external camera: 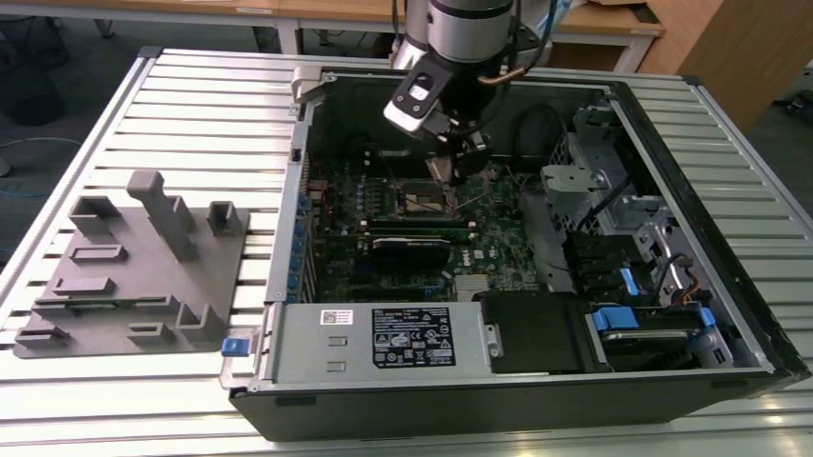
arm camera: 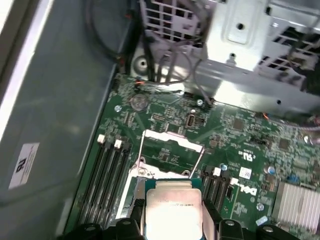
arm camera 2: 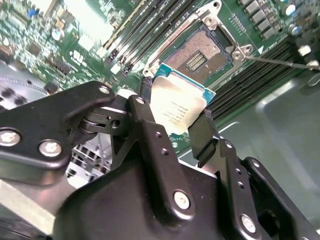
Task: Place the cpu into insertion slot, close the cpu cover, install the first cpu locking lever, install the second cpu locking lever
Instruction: 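Place the cpu into insertion slot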
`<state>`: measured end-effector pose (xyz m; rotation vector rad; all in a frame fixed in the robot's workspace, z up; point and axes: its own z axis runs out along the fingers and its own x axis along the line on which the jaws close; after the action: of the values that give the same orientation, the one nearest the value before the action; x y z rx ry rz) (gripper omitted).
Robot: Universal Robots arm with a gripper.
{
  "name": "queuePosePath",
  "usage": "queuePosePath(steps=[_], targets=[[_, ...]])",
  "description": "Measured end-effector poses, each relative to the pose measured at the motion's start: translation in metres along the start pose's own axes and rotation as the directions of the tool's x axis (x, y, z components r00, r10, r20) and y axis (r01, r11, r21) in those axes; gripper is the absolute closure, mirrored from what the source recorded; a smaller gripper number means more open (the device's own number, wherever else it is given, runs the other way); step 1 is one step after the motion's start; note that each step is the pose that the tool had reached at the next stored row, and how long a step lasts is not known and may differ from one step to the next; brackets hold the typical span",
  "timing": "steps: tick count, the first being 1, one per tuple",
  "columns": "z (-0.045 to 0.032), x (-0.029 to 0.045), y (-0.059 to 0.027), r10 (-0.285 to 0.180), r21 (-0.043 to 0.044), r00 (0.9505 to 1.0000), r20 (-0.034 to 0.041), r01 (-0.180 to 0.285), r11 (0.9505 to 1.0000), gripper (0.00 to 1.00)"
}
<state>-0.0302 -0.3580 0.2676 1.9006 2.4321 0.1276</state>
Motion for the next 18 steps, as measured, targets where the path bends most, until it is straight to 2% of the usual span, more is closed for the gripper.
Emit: queuePosePath(steps=[3, 6, 10, 14, 18], targets=[[0.0004, 0.0000, 0.0000, 0.054, -0.0006, 0.9985, 0.0053, -0.054, 0.9986, 0.46], [0.0009, 0.0000, -0.0001, 0.107, -0.0015, 0.9942, 0.0104, -0.107, 0.9942, 0.46], [0.0015, 0.0000, -0.0001, 0.180, -0.0032, 0.9836, 0.0174, -0.180, 0.9837, 0.46], [0.0020, 0.0000, -0.0002, 0.248, -0.0053, 0.9684, 0.0241, -0.248, 0.9687, 0.46], [0.0020, 0.0000, -0.0002, 0.252, -0.0054, 0.9675, 0.0244, -0.252, 0.9678, 0.46]])
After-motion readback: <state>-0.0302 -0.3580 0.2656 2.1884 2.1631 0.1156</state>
